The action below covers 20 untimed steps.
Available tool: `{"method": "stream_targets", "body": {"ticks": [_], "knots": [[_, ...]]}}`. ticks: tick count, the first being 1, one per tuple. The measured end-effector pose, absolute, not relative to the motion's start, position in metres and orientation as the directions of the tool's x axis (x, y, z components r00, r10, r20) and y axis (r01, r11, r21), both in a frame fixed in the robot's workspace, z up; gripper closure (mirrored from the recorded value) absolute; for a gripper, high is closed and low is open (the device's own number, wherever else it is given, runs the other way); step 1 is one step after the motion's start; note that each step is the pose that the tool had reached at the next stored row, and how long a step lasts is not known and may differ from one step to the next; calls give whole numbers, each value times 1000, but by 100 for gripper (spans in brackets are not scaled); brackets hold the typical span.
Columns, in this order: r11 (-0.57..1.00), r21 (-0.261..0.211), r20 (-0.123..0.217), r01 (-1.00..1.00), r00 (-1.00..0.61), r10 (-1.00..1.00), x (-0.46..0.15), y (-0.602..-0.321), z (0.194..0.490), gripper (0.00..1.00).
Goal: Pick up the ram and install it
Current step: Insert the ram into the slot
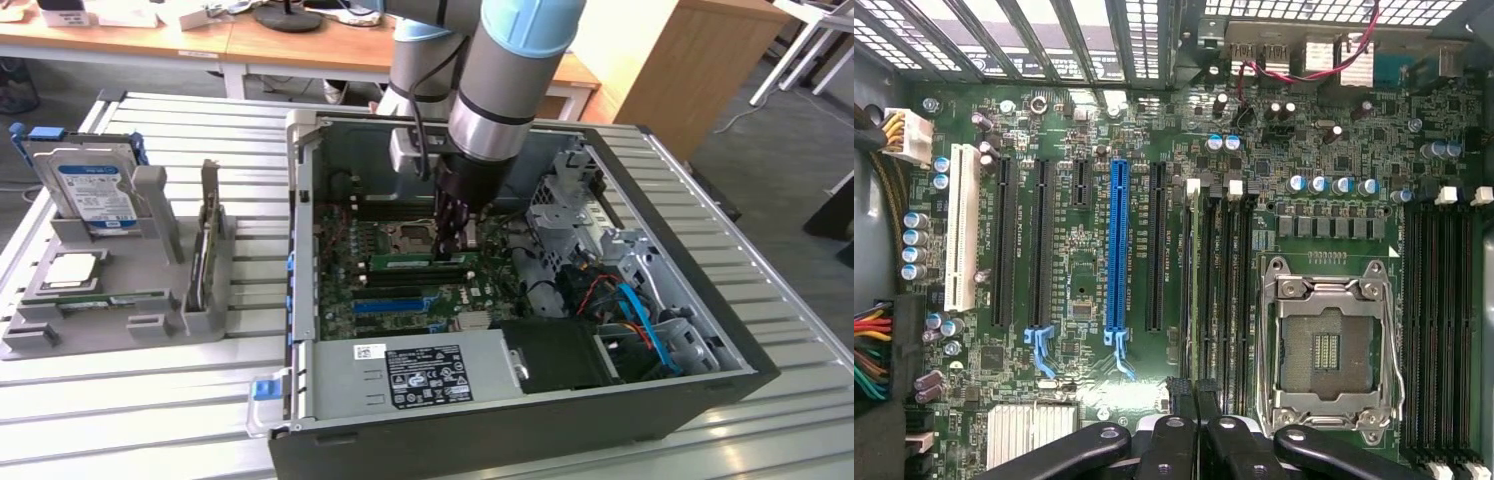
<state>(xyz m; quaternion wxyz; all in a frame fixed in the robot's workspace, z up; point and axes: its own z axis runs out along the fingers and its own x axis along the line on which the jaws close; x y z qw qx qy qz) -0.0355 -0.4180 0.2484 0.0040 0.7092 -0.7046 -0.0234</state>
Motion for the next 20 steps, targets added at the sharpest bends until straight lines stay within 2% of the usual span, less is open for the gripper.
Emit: {"method": "stream_targets", "body": {"ticks": [20], "knots": [[-7, 39, -27, -999, 6, -1000, -35, -420, 241, 88]]}}
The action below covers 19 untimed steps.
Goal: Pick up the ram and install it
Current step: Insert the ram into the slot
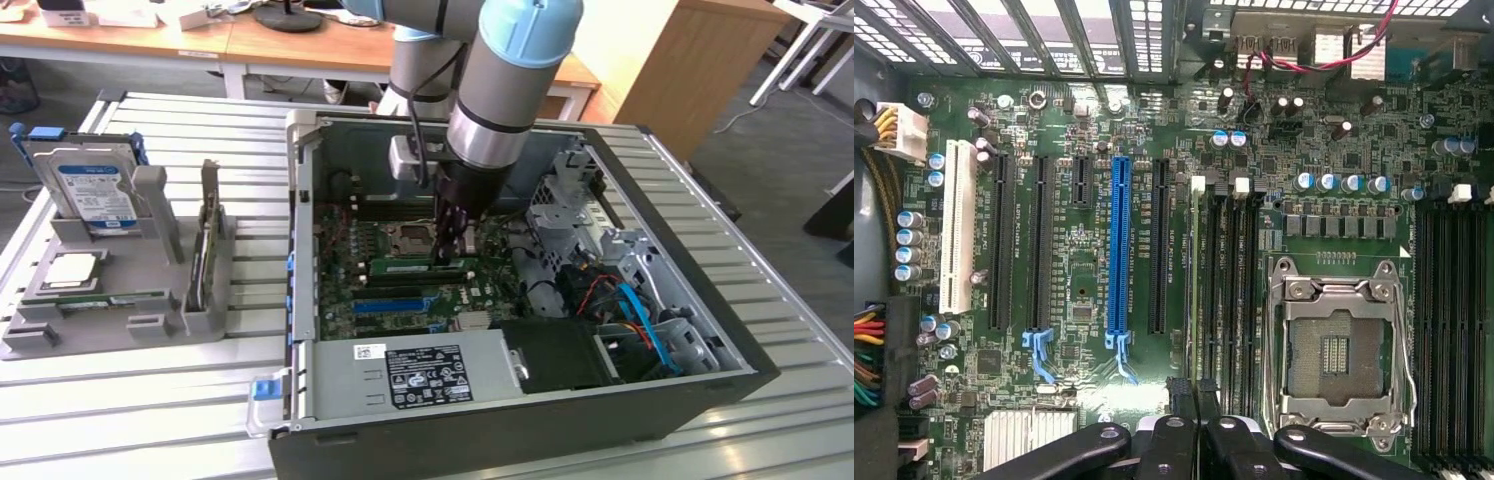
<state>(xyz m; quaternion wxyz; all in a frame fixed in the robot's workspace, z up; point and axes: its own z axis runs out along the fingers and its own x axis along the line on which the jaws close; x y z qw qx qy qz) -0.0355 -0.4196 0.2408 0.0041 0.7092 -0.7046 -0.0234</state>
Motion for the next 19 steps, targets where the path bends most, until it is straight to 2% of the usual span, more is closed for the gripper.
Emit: {"method": "stream_targets", "body": {"ticks": [19], "knots": [[4, 39, -27, -999, -5, -1000, -35, -416, 236, 88]]}}
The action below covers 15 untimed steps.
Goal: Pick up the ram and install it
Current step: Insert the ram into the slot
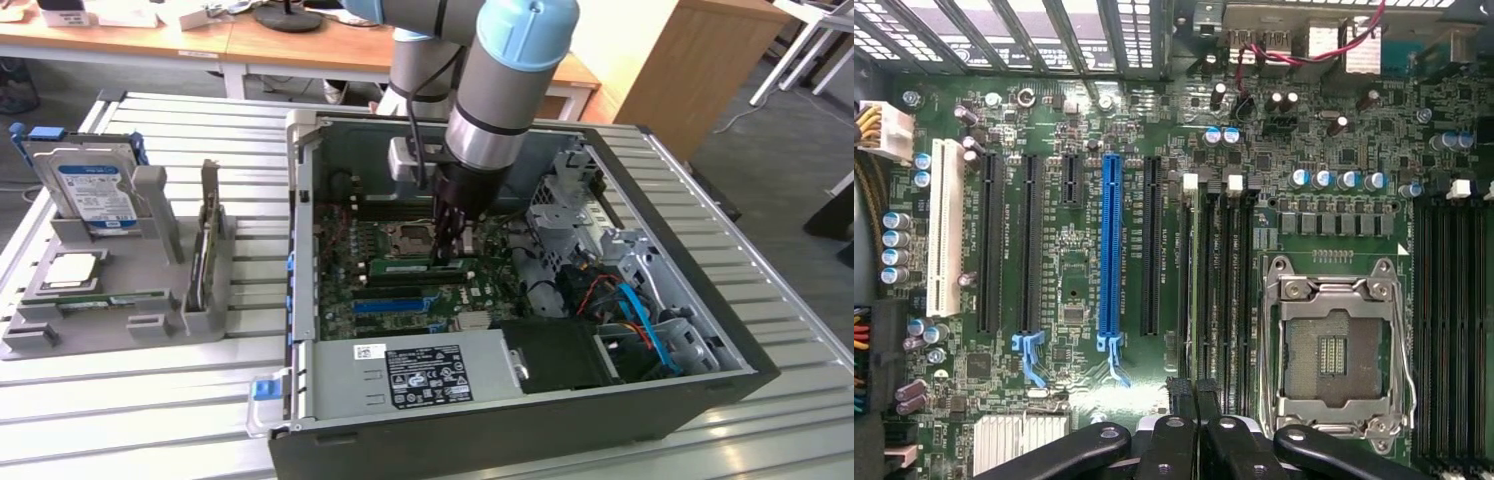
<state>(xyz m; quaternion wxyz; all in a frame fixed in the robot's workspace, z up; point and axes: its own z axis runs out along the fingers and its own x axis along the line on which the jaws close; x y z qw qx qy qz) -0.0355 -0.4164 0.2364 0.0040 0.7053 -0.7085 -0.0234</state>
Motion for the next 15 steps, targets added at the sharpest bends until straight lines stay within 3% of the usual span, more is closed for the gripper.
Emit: {"method": "stream_targets", "body": {"ticks": [15], "knots": [[6, 39, -28, -999, -7, -1000, -36, -417, 235, 88]]}}
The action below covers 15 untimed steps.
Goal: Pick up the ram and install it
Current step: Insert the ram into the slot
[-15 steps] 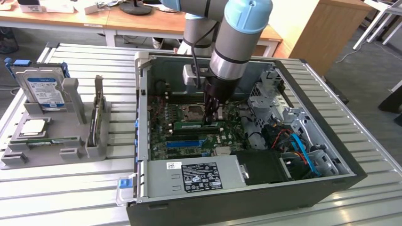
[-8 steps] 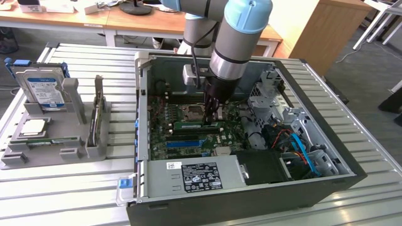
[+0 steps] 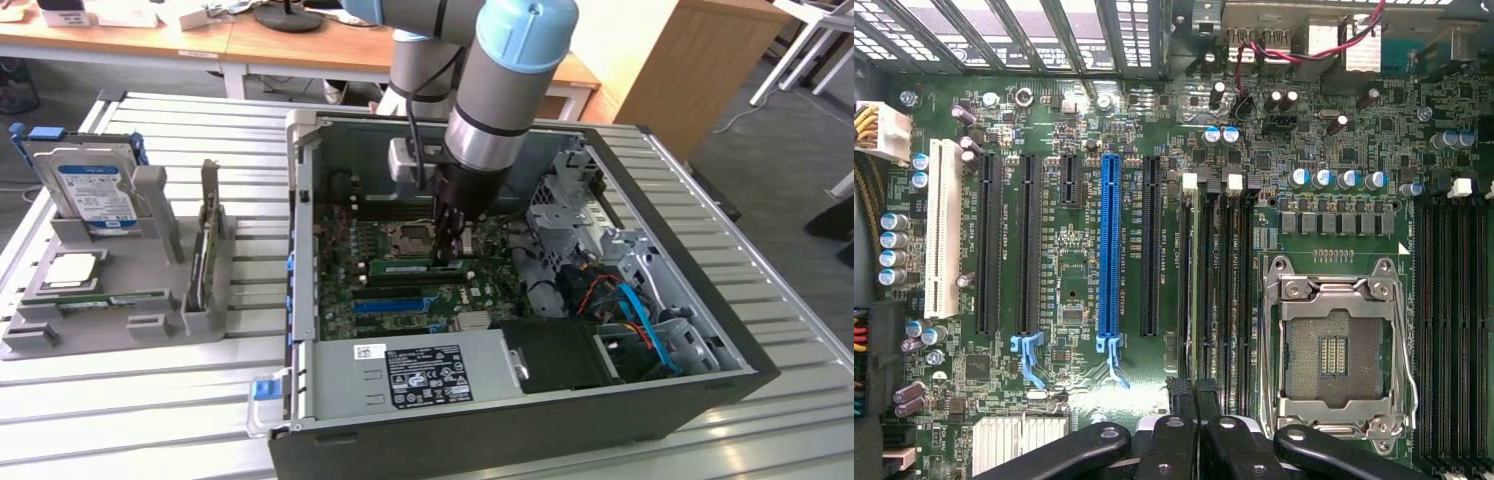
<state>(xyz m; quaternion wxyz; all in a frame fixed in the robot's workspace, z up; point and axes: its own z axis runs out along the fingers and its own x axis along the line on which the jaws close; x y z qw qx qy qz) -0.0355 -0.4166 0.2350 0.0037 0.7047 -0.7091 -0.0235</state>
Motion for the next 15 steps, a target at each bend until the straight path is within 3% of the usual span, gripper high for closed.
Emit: {"method": "stream_targets", "body": {"ticks": [15], "knots": [[5, 38, -28, -999, -7, -1000, -35, -417, 233, 88]]}}
